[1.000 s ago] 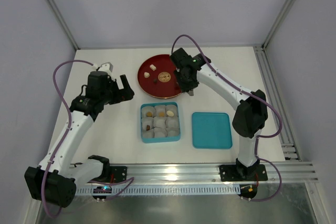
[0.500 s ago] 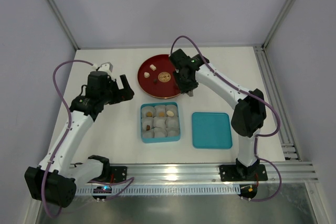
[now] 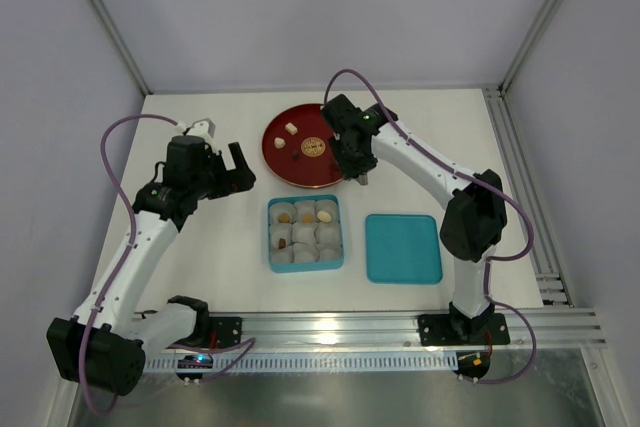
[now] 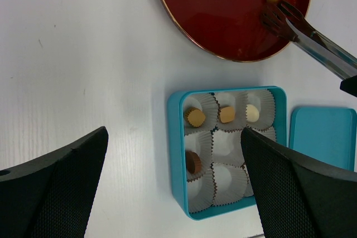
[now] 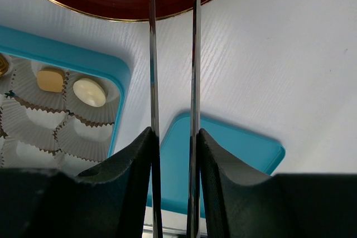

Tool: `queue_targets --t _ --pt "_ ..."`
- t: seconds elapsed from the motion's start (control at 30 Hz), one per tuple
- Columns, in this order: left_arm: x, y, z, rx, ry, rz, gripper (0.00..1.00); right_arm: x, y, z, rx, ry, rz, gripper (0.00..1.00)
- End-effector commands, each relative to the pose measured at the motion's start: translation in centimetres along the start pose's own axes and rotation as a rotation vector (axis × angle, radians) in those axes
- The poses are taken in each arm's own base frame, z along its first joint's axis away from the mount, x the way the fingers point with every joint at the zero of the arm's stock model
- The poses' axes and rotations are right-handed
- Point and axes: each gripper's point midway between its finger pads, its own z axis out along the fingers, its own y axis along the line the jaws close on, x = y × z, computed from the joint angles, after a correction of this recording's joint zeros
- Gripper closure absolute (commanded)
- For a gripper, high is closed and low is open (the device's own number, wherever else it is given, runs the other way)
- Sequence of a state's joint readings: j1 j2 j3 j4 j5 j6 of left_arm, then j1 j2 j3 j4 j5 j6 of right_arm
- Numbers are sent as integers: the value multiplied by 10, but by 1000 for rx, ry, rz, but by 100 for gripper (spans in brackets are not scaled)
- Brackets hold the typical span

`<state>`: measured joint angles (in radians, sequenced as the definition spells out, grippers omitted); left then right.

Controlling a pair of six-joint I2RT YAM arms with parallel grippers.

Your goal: Pack the chocolate

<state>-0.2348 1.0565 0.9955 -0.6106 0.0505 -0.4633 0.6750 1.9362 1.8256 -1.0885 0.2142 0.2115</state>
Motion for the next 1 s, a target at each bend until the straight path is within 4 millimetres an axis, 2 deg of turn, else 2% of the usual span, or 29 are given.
queue_targets --t 0.0,0.23,0.53,0.97 --pt "-8 -4 1 23 -26 2 0 -11 1 -13 -4 -40 -13 61" --pt "-8 -4 1 26 -27 1 0 -14 2 -12 -5 -46 -14 62" --pt "-9 -4 1 27 -30 -1 0 -25 1 -21 -1 -80 -9 62" --pt "-9 -4 1 29 -29 -3 0 -22 2 -18 -3 -67 -10 63"
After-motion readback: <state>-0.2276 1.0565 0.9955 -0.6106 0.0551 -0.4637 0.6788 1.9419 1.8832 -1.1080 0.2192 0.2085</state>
